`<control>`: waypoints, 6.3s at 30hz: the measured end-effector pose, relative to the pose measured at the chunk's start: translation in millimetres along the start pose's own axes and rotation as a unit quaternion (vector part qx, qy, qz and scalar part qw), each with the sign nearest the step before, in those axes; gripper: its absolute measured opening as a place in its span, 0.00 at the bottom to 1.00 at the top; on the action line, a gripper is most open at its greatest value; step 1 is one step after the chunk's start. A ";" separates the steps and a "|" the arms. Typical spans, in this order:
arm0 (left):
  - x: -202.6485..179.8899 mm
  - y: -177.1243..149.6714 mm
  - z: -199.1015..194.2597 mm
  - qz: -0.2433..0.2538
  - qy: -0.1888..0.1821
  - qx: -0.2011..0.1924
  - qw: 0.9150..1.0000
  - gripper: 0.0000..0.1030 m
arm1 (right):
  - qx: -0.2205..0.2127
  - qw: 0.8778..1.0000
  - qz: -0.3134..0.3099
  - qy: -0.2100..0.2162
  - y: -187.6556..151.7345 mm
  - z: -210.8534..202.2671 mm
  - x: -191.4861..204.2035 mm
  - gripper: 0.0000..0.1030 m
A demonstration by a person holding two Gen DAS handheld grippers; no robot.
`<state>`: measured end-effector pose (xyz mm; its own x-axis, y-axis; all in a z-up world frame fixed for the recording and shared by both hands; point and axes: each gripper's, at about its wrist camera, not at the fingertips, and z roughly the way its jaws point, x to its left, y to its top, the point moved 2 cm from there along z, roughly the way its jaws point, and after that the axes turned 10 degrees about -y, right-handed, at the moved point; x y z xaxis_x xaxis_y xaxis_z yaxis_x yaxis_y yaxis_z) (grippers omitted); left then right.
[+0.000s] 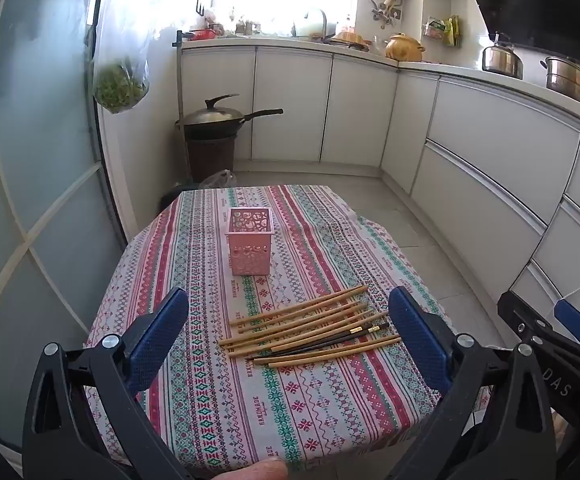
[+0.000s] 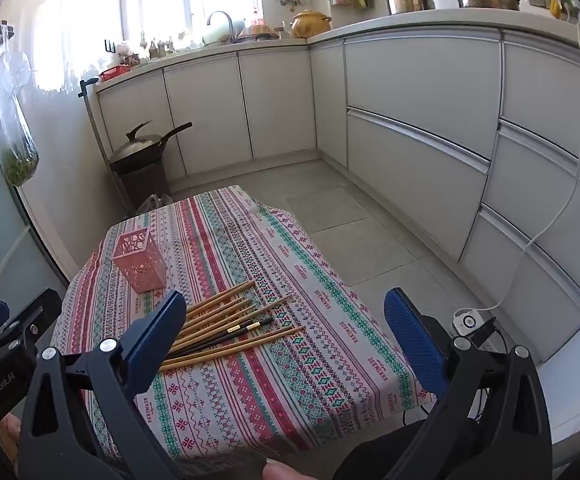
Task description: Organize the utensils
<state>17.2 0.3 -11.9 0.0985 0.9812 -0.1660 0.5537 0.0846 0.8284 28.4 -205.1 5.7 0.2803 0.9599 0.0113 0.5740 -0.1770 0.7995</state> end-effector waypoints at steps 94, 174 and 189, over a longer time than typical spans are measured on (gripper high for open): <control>2.5 -7.3 9.7 -0.002 0.001 0.016 1.000 0.93 | 0.021 1.000 0.001 -0.003 -6.4 10.0 1.5 0.94; -32.1 -11.1 385.6 0.143 -0.097 0.452 0.875 0.26 | 0.294 0.946 0.131 0.033 -60.9 212.8 -53.5 0.94; 2.3 32.9 220.0 0.136 -0.100 0.234 0.958 0.08 | 0.364 0.912 0.191 0.000 -58.9 246.7 -9.5 0.58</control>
<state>217.5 -32.8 -102.7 0.4223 0.8991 -0.1149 0.7897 -0.3027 0.5336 181.7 -257.4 -189.6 0.5677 0.7972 0.2052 0.7922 -0.5969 0.1271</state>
